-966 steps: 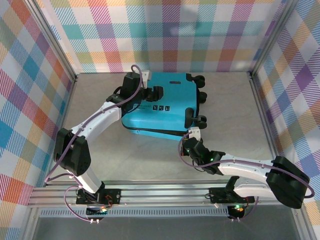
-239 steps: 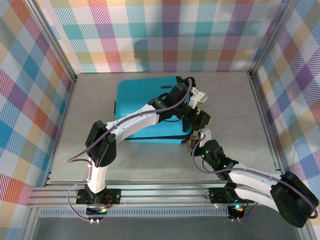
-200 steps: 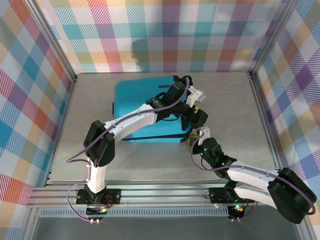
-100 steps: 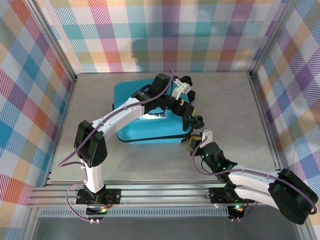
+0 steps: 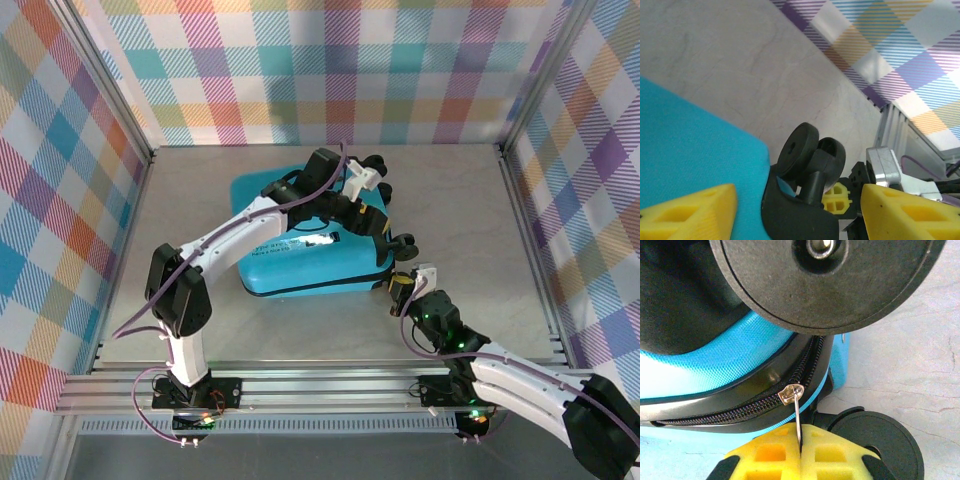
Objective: Pack the luggage
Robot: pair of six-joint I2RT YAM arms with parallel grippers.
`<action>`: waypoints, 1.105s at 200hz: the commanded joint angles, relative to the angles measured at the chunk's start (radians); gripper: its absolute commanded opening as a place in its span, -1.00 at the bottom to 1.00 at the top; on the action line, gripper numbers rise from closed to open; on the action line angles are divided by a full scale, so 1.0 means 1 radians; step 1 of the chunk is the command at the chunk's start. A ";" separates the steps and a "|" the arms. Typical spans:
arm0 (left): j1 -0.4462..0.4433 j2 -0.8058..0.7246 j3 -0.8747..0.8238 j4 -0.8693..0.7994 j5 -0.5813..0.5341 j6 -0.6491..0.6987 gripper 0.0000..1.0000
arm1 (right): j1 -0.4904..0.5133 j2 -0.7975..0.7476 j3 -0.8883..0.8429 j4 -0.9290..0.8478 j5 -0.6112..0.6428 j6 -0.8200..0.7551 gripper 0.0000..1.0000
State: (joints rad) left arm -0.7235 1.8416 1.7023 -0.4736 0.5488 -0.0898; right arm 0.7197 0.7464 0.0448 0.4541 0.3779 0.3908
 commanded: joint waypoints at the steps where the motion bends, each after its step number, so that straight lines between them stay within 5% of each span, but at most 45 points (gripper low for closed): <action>1: -0.010 -0.032 -0.012 -0.188 -0.127 -0.046 0.34 | -0.017 0.022 0.010 0.023 0.041 -0.019 -1.00; 52: -0.068 -0.035 0.040 -0.164 -0.155 -0.075 0.46 | -0.017 0.113 0.035 0.082 0.007 -0.033 -1.00; 114: -0.169 0.153 0.274 -0.093 -0.075 -0.159 0.51 | -0.018 0.178 0.046 0.135 -0.013 -0.025 -1.00; 170: -0.198 0.350 0.551 -0.244 -0.188 -0.180 0.53 | -0.017 0.116 0.034 0.091 -0.001 -0.025 -1.00; 221: -0.214 0.437 0.637 -0.297 -0.151 -0.177 0.54 | -0.020 0.119 0.035 0.097 0.003 -0.029 -1.00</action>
State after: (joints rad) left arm -0.9226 2.2593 2.3051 -0.7139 0.3805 -0.2581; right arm 0.7059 0.8642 0.0673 0.5438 0.3801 0.3759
